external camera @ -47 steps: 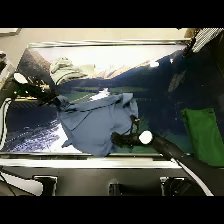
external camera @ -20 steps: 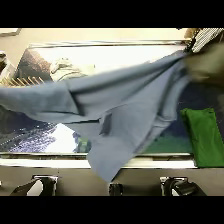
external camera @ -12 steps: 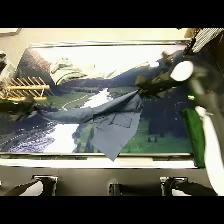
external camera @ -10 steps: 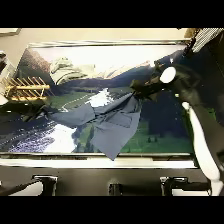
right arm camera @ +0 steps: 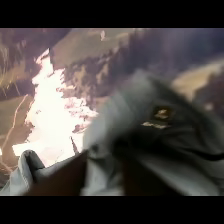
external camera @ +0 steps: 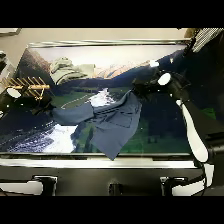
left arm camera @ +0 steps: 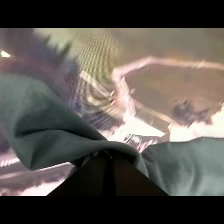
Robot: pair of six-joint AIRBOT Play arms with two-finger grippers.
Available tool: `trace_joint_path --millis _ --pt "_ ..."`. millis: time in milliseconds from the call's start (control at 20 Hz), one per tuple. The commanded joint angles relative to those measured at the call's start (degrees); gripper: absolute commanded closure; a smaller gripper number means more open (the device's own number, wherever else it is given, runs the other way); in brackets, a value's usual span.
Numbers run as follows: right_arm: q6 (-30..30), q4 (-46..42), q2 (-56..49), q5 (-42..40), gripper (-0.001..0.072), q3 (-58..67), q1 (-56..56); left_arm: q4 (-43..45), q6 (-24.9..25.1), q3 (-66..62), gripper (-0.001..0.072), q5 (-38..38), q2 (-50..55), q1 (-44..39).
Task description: Fold the clothes and pants, and hang the long-sleeved shirts on hangers.
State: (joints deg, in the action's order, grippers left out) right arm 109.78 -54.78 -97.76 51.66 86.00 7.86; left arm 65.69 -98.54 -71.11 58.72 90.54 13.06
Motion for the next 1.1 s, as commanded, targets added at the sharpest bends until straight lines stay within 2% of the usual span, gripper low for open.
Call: trace_joint_path --millis 0,50,100,150,200,300,400,500,600,750,900,1050 --pt "-5.09 4.61 1.42 6.64 0.0319 0.07 -4.33 -0.17 1.07 -1.75 0.0684 0.09 0.87 -0.04" --pt "-9.62 7.23 2.4 10.03 0.0272 0.07 -5.62 -0.17 1.14 -1.79 0.0596 0.9 0.81 0.15" --pt "-13.9 9.03 3.91 14.58 0.0215 0.07 -7.26 -0.15 2.45 -2.25 0.0441 2.69 0.63 0.61" --pt "-16.72 8.44 5.75 19.02 0.0204 0.04 -8.92 -0.11 4.33 -2.93 0.0312 4.61 0.26 1.2" --pt "-18.95 5.46 7.98 24.17 0.0193 -0.04 -10.73 -0.11 5.9 -3.45 0.0242 6.4 -0.42 2.03" --pt "-21.62 -1.33 13.49 30.69 0.0192 -3.45 -13.81 -0.09 7.32 -3.43 0.0234 8.81 -3.08 4.96" --pt "-22.21 -1.84 20.98 29.31 0.017 -14.14 -15.45 -0.17 7.28 -2.69 0.0234 8.94 -6.38 8.94" --pt "-21.94 1.49 28.57 23.3 0.017 -28.7 -14.51 -2.36 7.32 -1.25 0.0234 8.79 -8.94 12.81" --pt "-21.97 9.09 34.62 15.78 0.0169 -43.17 -11.37 -4.81 7.32 0.39 0.0235 8.83 -9.92 15.28" --pt "-21.97 17.38 38.77 4.31 0.0169 -58.36 -3.08 -5.33 8.13 2.91 0.0235 9.09 -9.92 15.78" --pt "-21.92 21.33 38.66 -5.9 0.0169 -63.1 6.47 -5.33 8.61 3.56 0.0235 10.1 -9.94 15.78" --pt "-16.96 21.29 36.24 -13.27 0.0168 -63.14 13.27 -5.35 8.59 3.56 0.0235 10.4 -9.86 15.78"
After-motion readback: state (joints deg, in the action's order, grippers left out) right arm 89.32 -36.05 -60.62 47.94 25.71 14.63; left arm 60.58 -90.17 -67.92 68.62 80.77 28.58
